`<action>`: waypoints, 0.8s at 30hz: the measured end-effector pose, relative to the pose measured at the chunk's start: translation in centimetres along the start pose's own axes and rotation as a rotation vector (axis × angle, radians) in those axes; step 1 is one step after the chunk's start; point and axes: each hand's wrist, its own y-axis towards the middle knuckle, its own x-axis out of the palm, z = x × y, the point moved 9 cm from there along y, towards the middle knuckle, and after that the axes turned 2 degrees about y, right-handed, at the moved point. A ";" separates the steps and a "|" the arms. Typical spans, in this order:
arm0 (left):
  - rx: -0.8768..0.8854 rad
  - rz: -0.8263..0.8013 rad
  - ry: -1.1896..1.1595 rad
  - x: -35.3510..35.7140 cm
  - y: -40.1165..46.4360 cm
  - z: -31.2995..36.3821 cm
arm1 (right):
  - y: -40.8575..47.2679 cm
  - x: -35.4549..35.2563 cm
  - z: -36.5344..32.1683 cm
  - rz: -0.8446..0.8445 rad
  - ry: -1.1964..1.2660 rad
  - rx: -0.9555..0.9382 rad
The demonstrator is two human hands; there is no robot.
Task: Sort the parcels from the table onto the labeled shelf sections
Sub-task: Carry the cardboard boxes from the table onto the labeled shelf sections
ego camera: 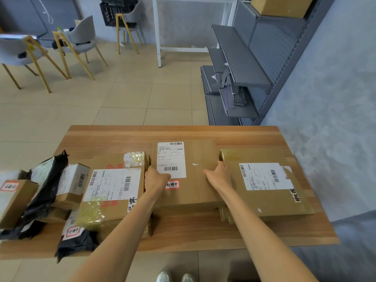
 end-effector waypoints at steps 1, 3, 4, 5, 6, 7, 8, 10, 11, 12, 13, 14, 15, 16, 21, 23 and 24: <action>-0.016 -0.001 -0.001 0.1 0.0 -0.2 | 0.2 -0.1 0.2 0.006 0.006 0.009; -0.051 -0.016 -0.018 0.4 0.3 -0.9 | 0.7 -0.2 0.6 -0.001 0.013 0.012; -0.074 -0.031 -0.039 0.6 0.4 -1.3 | 0.9 -0.2 0.8 -0.009 0.013 0.010; -0.099 -0.045 -0.065 0.8 0.6 -1.8 | 0.8 -0.2 0.8 -0.018 0.012 0.006; -0.119 -0.056 -0.088 1.0 0.9 -2.3 | 0.7 -0.2 0.9 -0.029 0.018 0.002; -0.139 -0.068 -0.104 1.2 1.0 -2.7 | 0.6 -0.2 0.9 -0.043 0.028 0.000; -0.150 -0.076 -0.113 1.4 1.2 -3.1 | 0.5 -0.1 1.1 -0.058 0.041 0.004; -0.164 -0.075 -0.116 1.5 1.4 -3.4 | 0.4 0.2 1.4 -0.087 0.075 0.028; -0.170 -0.074 -0.119 1.5 1.4 -3.4 | 0.4 0.3 1.7 -0.095 0.091 0.043; -0.174 -0.070 -0.124 1.5 1.4 -3.3 | 0.5 0.4 1.9 -0.097 0.104 0.057; -0.183 -0.070 -0.126 1.4 1.4 -3.3 | 0.6 0.5 2.1 -0.093 0.113 0.069; -0.183 -0.075 -0.126 1.5 1.5 -3.2 | 0.8 0.5 2.2 -0.090 0.120 0.078; -0.186 -0.079 -0.123 1.4 1.5 -3.2 | 0.9 0.5 2.3 -0.085 0.121 0.084; -0.186 -0.081 -0.124 1.4 1.7 -3.1 | 1.0 0.5 2.4 -0.082 0.118 0.086; -0.150 -0.075 -0.101 0.9 1.7 -1.3 | 1.4 -0.4 1.8 -0.043 0.140 0.067; -0.109 -0.073 -0.113 0.3 1.9 0.2 | 1.5 -1.4 0.8 -0.018 0.164 0.040; -0.080 -0.080 -0.124 0.1 1.9 1.2 | 1.5 -1.9 0.2 -0.007 0.173 0.020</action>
